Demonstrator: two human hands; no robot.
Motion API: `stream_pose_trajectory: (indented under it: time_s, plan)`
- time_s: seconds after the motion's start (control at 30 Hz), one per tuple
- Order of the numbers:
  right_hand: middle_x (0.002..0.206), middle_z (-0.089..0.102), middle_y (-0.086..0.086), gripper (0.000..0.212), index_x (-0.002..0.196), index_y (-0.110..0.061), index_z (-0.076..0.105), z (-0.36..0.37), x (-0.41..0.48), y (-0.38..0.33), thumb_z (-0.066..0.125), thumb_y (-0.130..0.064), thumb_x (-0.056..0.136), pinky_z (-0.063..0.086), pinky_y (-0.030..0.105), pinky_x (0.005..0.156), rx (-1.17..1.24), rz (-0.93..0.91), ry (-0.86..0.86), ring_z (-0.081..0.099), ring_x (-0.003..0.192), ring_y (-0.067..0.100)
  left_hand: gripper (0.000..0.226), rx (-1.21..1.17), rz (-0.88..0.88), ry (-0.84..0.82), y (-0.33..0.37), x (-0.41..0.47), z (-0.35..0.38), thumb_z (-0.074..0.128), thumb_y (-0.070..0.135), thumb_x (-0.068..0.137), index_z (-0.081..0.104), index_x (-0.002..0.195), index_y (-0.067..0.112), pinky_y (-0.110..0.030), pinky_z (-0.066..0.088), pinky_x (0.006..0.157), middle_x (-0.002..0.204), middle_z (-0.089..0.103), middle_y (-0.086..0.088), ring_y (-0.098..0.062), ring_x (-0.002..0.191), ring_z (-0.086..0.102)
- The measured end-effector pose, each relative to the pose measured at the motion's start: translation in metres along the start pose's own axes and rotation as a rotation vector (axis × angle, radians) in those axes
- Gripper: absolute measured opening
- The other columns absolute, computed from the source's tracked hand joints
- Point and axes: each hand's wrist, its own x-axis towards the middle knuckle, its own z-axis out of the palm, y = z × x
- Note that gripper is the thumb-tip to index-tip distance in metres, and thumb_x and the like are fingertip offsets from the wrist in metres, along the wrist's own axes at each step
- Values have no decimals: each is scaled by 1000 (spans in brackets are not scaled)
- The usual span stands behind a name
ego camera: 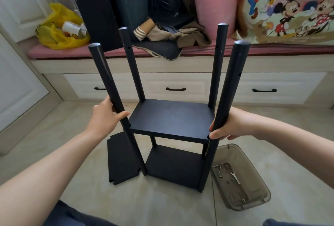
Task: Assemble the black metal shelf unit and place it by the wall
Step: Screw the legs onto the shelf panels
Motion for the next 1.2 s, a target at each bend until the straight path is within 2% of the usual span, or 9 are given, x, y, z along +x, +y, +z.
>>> stream_pose_trajectory:
  time_s: [0.27, 0.47, 0.57, 0.63, 0.77, 0.93, 1.1, 1.17, 1.2]
  plan:
    - [90, 74, 0, 29, 102, -14, 68, 0, -10, -3, 83, -22, 78, 61, 27, 74, -33, -16, -81, 73, 81, 11, 36, 318, -227, -130, 9, -3, 3, 50, 28, 105, 53, 124, -2, -36, 41, 73, 111, 58, -16, -29, 90, 51]
    - [95, 74, 0, 28, 104, -15, 69, -2, -11, -5, 81, -22, 80, 61, 28, 78, -49, -10, -127, 73, 88, 12, 27, 500, -272, -260, 8, -7, 14, 45, 23, 105, 59, 100, 1, -29, 34, 50, 75, 53, -8, -21, 61, 51]
    - [98, 74, 0, 28, 106, -16, 70, -4, -9, -6, 81, -23, 81, 61, 28, 80, -65, -5, -157, 72, 90, 12, 33, 514, -276, -257, 8, -3, 15, 47, 25, 103, 57, 79, 6, -30, 46, 55, 74, 62, -8, -25, 64, 59]
    - [98, 74, -1, 29, 106, -17, 70, -5, -8, -6, 81, -24, 81, 60, 28, 80, -71, -4, -171, 72, 90, 11, 35, 508, -283, -252, 7, -1, 14, 49, 28, 102, 58, 76, 6, -35, 55, 67, 78, 70, -10, -27, 68, 65]
    - [99, 75, -2, 29, 108, -18, 69, -9, -8, -6, 79, -25, 82, 60, 27, 82, -71, 0, -207, 73, 91, 10, 41, 489, -285, -326, 14, -8, 20, 52, 31, 99, 57, 68, 5, -34, 56, 67, 69, 73, -10, -25, 55, 61]
    - [102, 74, -1, 31, 110, -19, 68, -13, -8, -8, 80, -26, 82, 59, 27, 83, -88, 2, -214, 72, 91, 10, 26, 614, -15, -225, 45, -39, 55, 48, 36, 99, 54, 94, 12, -35, 48, 71, 90, 63, -7, -33, 87, 63]
    - [98, 71, -3, 29, 106, -18, 68, -14, -10, -7, 80, -22, 81, 60, 31, 85, -142, -31, -186, 71, 93, 14, 28, 564, 645, -123, 54, -75, 118, 61, 40, 89, 63, 107, 18, -34, 45, 71, 101, 66, 2, -28, 96, 63]
    - [100, 72, -2, 29, 106, -18, 68, -13, -10, -5, 81, -19, 79, 60, 31, 82, -178, -63, -153, 70, 93, 15, 52, 554, 719, -248, 52, -78, 136, 67, 45, 86, 58, 129, 19, -40, 49, 91, 126, 61, -3, -30, 117, 58]
    - [100, 72, -2, 30, 105, -19, 69, -12, -9, -4, 81, -17, 78, 60, 32, 81, -197, -77, -135, 70, 93, 16, 66, 556, 694, -340, 52, -79, 142, 65, 48, 90, 44, 146, 21, -46, 41, 109, 147, 48, -5, -31, 136, 45]
